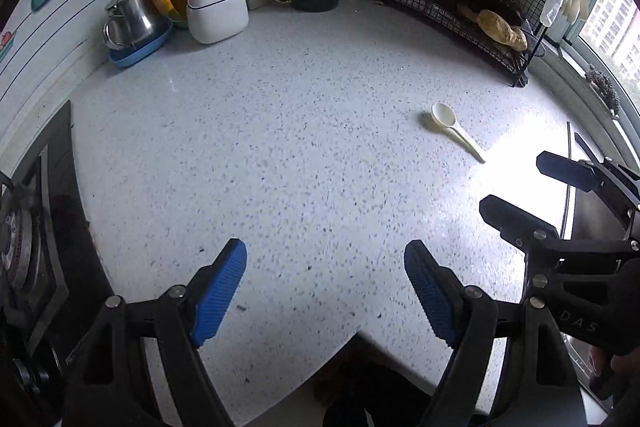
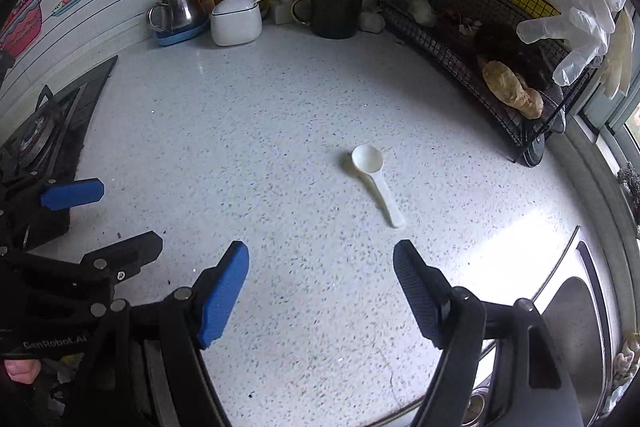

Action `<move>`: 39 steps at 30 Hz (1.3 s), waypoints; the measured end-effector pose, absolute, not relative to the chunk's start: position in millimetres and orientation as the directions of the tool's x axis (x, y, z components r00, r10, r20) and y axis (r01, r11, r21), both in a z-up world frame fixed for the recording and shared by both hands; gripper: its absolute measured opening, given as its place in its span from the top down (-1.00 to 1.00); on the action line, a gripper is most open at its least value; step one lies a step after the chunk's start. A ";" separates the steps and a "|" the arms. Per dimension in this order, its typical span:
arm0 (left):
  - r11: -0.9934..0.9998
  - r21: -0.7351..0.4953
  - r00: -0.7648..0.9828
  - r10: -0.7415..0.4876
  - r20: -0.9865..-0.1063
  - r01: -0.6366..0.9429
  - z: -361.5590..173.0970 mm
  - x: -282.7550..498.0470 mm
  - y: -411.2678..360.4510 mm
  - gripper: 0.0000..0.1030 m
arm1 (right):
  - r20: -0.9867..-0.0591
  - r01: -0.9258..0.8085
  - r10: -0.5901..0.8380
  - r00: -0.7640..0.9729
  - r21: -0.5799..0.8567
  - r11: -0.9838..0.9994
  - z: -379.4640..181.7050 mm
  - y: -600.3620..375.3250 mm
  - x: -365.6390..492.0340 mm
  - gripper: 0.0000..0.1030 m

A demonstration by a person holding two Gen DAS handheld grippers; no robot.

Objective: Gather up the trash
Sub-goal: 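Raise both tools from the bin back to the counter, then grasp the white plastic spoon by its handle with the right tool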

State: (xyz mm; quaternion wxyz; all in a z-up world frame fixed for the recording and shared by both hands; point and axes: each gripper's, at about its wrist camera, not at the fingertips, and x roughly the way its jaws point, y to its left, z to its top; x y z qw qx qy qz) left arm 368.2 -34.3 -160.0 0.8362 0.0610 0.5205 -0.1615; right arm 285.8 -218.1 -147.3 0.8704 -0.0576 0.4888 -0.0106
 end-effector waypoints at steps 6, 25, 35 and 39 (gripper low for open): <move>0.939 -0.062 0.379 -0.197 -0.904 0.339 -170.1 404.3 -61.0 -0.54 | -0.864 -0.045 -0.058 0.499 -0.093 0.995 -153.0 -243.4 317.6 -0.41; 0.933 -0.032 0.311 -0.152 -0.938 0.359 -208.1 463.6 -117.3 -0.56 | -0.912 -0.036 -0.020 0.409 -0.038 0.999 -188.1 -285.1 373.7 -0.41; 0.934 -0.015 0.297 -0.128 -0.946 0.357 -212.5 474.2 -124.1 -0.67 | -0.919 -0.066 0.015 0.394 -0.012 0.998 -191.9 -282.7 390.1 -0.41; 0.935 -0.021 0.291 -0.131 -0.948 0.353 -213.0 474.8 -121.2 -0.71 | -0.916 -0.083 0.028 0.399 -0.006 0.997 -194.8 -278.4 392.3 -0.34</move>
